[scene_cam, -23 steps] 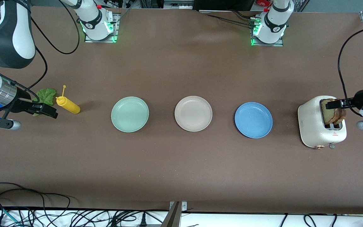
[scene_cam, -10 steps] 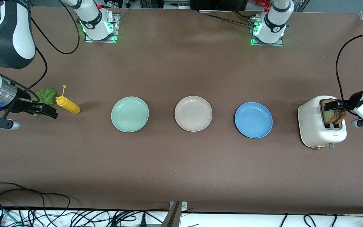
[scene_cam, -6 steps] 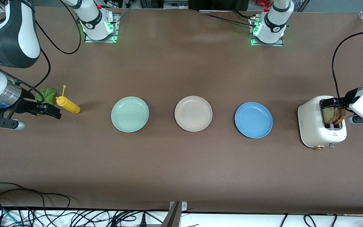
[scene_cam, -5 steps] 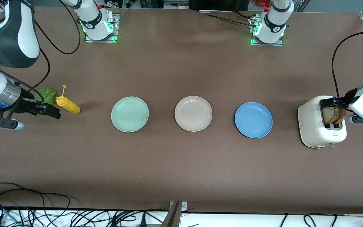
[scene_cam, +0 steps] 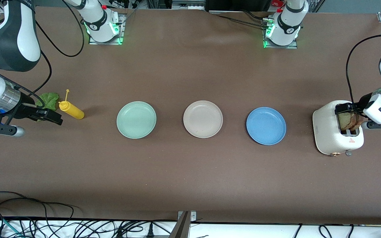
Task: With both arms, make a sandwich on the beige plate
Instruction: 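Lower the left gripper over the bread slices in the toaster, then close the left gripper on the outer bread slice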
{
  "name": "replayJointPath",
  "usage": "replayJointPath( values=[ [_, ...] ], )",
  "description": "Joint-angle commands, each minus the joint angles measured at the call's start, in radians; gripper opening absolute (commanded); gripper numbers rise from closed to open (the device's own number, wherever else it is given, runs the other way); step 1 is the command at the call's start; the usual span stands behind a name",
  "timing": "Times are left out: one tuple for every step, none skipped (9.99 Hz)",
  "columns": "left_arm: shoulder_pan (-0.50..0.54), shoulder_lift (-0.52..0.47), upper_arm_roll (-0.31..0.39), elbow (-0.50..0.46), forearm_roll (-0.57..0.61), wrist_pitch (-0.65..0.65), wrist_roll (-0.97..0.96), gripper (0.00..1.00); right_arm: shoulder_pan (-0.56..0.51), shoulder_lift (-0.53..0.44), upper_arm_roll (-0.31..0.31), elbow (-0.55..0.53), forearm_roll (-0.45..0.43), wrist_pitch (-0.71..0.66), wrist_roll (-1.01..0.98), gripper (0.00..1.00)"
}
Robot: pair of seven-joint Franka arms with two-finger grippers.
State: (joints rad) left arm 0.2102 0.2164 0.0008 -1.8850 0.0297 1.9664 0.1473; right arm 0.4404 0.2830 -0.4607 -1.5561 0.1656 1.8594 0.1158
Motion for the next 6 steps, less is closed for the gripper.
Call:
replayJointPath(
  values=[
    [0.011,-0.026,-0.005,-0.031,0.007,0.022,0.011,0.96,0.006,-0.004,0.000,-0.001,-0.015,0.003,0.004,1.00],
    [0.011,-0.025,-0.005,-0.032,0.007,0.029,0.009,0.92,0.006,-0.007,0.000,-0.001,-0.017,0.000,0.002,1.00],
    [0.011,-0.023,-0.005,-0.032,0.007,0.031,0.008,0.88,0.006,-0.010,-0.001,0.001,-0.015,-0.003,0.005,1.00],
    [0.011,-0.020,-0.005,-0.032,0.007,0.031,0.006,0.87,0.004,-0.011,-0.003,0.001,-0.012,-0.005,0.008,1.00],
    [0.009,-0.020,-0.005,-0.029,0.007,0.031,-0.006,0.87,0.003,-0.011,-0.004,0.001,-0.014,-0.005,0.013,1.00],
    [0.008,-0.020,-0.007,-0.028,0.007,0.031,-0.012,0.87,0.003,-0.013,-0.006,0.002,-0.012,-0.006,0.012,1.00]
  ],
)
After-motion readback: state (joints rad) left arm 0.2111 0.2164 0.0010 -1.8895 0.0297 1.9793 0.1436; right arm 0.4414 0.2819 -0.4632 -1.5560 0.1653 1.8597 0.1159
